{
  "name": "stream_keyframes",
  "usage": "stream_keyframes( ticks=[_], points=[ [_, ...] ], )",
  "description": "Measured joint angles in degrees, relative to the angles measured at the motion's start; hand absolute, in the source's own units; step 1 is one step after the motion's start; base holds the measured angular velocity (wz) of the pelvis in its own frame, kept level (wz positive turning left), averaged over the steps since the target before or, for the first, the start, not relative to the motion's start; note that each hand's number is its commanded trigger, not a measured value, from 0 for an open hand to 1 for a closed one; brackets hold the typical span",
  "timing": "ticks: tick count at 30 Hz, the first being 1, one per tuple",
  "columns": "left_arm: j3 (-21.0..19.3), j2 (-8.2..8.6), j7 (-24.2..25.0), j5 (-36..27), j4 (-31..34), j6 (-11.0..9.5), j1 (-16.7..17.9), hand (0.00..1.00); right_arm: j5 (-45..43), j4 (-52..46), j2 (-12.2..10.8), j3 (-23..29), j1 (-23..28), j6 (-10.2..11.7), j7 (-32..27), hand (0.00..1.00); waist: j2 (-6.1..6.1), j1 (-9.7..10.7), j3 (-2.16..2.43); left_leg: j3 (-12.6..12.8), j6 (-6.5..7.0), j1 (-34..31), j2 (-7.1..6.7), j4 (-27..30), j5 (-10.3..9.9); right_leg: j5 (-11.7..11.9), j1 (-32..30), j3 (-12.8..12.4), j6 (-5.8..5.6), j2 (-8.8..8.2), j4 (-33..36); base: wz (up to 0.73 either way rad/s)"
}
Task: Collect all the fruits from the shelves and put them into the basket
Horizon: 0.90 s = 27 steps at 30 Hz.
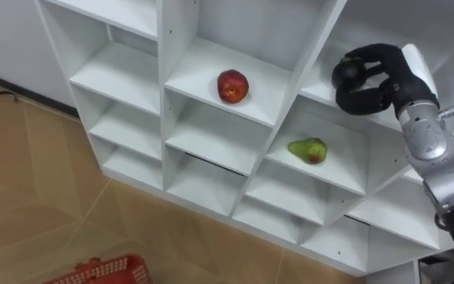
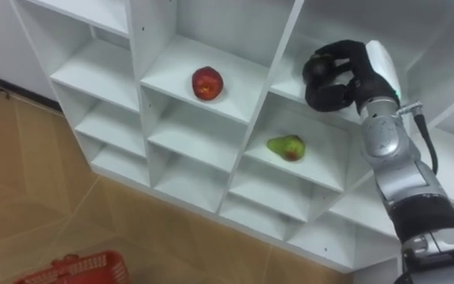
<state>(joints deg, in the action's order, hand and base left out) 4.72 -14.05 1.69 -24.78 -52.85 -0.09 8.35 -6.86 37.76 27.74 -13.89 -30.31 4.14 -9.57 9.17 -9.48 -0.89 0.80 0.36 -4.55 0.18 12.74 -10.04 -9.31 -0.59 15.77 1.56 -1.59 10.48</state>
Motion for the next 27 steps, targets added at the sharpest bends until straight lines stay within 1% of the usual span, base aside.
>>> stream_keyframes(
  ticks=[1, 3, 4, 5, 6, 8, 9, 10, 12, 14, 16, 18, 19, 20, 21, 22, 25, 27],
  points=[
    [0.0, 0.25, 0.0, 0.0, 1.2, 0.0, 0.0, 1.00, -0.3, -1.4, -0.5, 0.4, 1.0, 0.0, -0.3, 1.00, -0.05, 0.6, 0.06, 0.3, 0.01, 0.3, 0.03, 0.0, 0.0, 0.0, 0.0, -0.1, 0.00, 0.00, 0.0, 0.00],
    [0.0, 1.01, 0.1, 0.0, 2.6, 0.1, -0.1, 1.00, -0.3, -4.4, -1.0, 1.0, 2.9, 0.0, -0.2, 1.00, -0.37, 0.9, 0.13, 0.5, 0.01, 0.7, 0.05, -0.2, 0.0, 0.0, 0.2, -0.1, -0.01, -0.01, 0.1, -0.04],
    [0.0, 1.69, 0.2, -0.4, 2.9, 0.1, -0.2, 1.00, -0.2, -5.9, -1.7, 1.4, 3.9, 0.0, 0.2, 1.00, -0.80, 1.4, 0.06, 0.5, 0.02, 1.2, 0.03, -0.5, 0.0, 0.0, 0.6, -0.2, -0.02, -0.04, 0.1, 0.00],
    [0.1, 2.31, 0.3, -0.5, 2.9, 0.1, -0.2, 1.00, -0.2, -7.8, -2.4, 1.9, 5.0, -0.4, 0.7, 1.00, -1.14, 2.2, 0.26, 0.5, 0.02, 1.3, 0.02, -0.7, 0.0, 0.0, 0.9, -0.1, -0.08, -0.08, 0.1, 0.00],
    [0.1, 2.54, 0.3, -0.5, 2.8, 0.1, -0.3, 1.00, -0.2, -8.8, -2.7, 2.0, 5.5, -0.5, 1.0, 1.00, -1.29, 2.4, 0.38, 0.5, 0.02, 1.3, 0.02, -0.8, 0.0, 0.0, 1.0, -0.1, -0.11, -0.09, 0.1, 0.00],
    [0.4, 3.48, 0.4, -0.5, 2.6, 0.1, -0.9, 1.00, -0.3, -10.9, -3.3, 2.4, 7.1, -0.4, 1.5, 1.00, -1.69, 3.5, 0.40, 0.5, 0.02, 1.5, 0.06, -0.9, 0.0, -0.1, 1.1, 0.0, -0.13, -0.08, 0.1, 0.00],
    [1.0, 3.56, 0.4, -0.6, 2.6, 0.2, -1.1, 1.00, -0.4, -11.4, -3.3, 2.5, 7.5, -0.4, 1.5, 1.00, -1.77, 3.8, 0.40, 0.5, 0.02, 1.7, 0.06, -0.9, 0.0, -0.1, 1.1, 0.0, -0.13, -0.08, 0.1, 0.00],
    [1.8, 3.75, 0.4, -0.7, 2.8, 0.3, -1.4, 1.00, -0.4, -11.8, -3.4, 2.6, 8.0, -0.4, 1.5, 1.00, -1.94, 4.2, 0.28, 0.5, 0.01, 2.2, 0.05, -0.8, 0.0, -0.1, 1.5, -0.1, -0.13, -0.09, 0.1, 0.00],
    [2.4, 3.98, 0.3, -1.4, 3.6, 0.7, -1.6, 1.00, -0.7, -11.9, -3.9, 2.7, 8.4, -0.5, 1.4, 1.00, -2.08, 4.7, 0.40, 0.6, 0.01, 2.4, 0.05, -0.9, 0.0, -0.1, 1.7, -0.2, -0.16, -0.14, 0.1, 0.00],
    [2.2, 4.62, 0.1, -2.6, 6.8, 1.1, -1.6, 1.00, -2.3, -13.8, -5.0, 4.7, 9.8, -1.1, 1.7, 1.00, -2.07, 5.1, 0.40, 0.7, 0.03, 2.5, 0.00, -0.7, 0.0, -0.1, 1.7, -0.3, -0.16, -0.16, 0.1, -0.04],
    [2.3, 5.06, 0.2, -2.9, 8.5, 1.1, -1.8, 1.00, -2.6, -14.7, -5.6, 5.3, 10.8, -1.4, 2.0, 1.00, -2.03, 5.2, 0.43, 1.1, 0.06, 2.9, 0.01, -0.8, 0.0, -0.1, 1.8, -0.8, -0.16, -0.15, 0.2, -0.11],
    [2.8, 5.36, 0.2, -5.1, 9.8, 1.0, -1.7, 1.00, -2.0, -16.4, -5.6, 5.4, 12.0, -1.8, 3.0, 1.00, -2.04, 5.3, 0.43, 1.5, 0.12, 3.3, 0.00, -1.0, 0.1, -0.1, 2.1, -1.3, -0.18, -0.14, 0.1, -0.10],
    [3.4, 5.36, 0.2, -5.4, 10.6, 1.0, -1.7, 1.00, -1.6, -17.2, -5.8, 5.4, 13.1, -1.9, 3.5, 1.00, -2.04, 5.8, 0.43, 1.5, 0.13, 3.5, -0.06, -1.0, 0.1, -0.2, 2.5, -1.4, -0.28, -0.16, 0.0, 0.00],
    [3.5, 5.45, 0.2, -6.4, 12.0, 1.0, -1.3, 1.00, -1.8, -18.5, -6.3, 5.5, 14.1, -2.4, 4.0, 1.00, -2.03, 6.1, 0.43, 1.7, 0.14, 4.1, -0.09, -1.2, 0.1, -0.2, 2.8, -1.6, -0.34, -0.18, 0.0, 0.00],
    [3.6, 5.52, 0.2, -6.7, 12.6, 1.0, -1.2, 1.00, -2.0, -19.0, -6.7, 5.8, 14.4, -2.5, 4.1, 1.00, -2.06, 6.2, 0.41, 1.9, 0.14, 4.2, -0.08, -1.2, 0.1, -0.2, 2.8, -1.8, -0.34, -0.17, 0.0, -0.10],
    [3.7, 5.60, 0.1, -7.2, 13.6, 0.9, -1.2, 1.00, -2.4, -20.4, -7.6, 6.2, 15.1, -2.9, 4.4, 1.00, -2.10, 6.3, 0.40, 2.1, 0.14, 4.3, -0.06, -1.2, 0.1, -0.2, 2.7, -2.0, -0.34, -0.13, 0.0, -0.11],
    [4.7, 5.68, 0.2, -7.3, 14.8, 0.3, -1.4, 1.00, -3.6, -22.4, -8.7, 6.2, 17.2, -3.0, 5.5, 1.00, -2.19, 6.5, 0.39, 2.5, 0.15, 4.8, -0.02, -1.4, 0.1, -0.2, 2.9, -2.6, -0.34, -0.06, 0.1, -0.08],
    [4.7, 5.70, 0.2, -8.9, 15.1, -0.1, -1.5, 1.00, -5.0, -24.2, -9.3, 6.2, 18.6, -3.0, 5.7, 1.00, -2.26, 6.6, 0.38, 2.5, 0.15, 4.9, 0.00, -1.5, 0.1, -0.2, 2.9, -2.7, -0.34, -0.02, 0.1, -0.05]
  ],
)
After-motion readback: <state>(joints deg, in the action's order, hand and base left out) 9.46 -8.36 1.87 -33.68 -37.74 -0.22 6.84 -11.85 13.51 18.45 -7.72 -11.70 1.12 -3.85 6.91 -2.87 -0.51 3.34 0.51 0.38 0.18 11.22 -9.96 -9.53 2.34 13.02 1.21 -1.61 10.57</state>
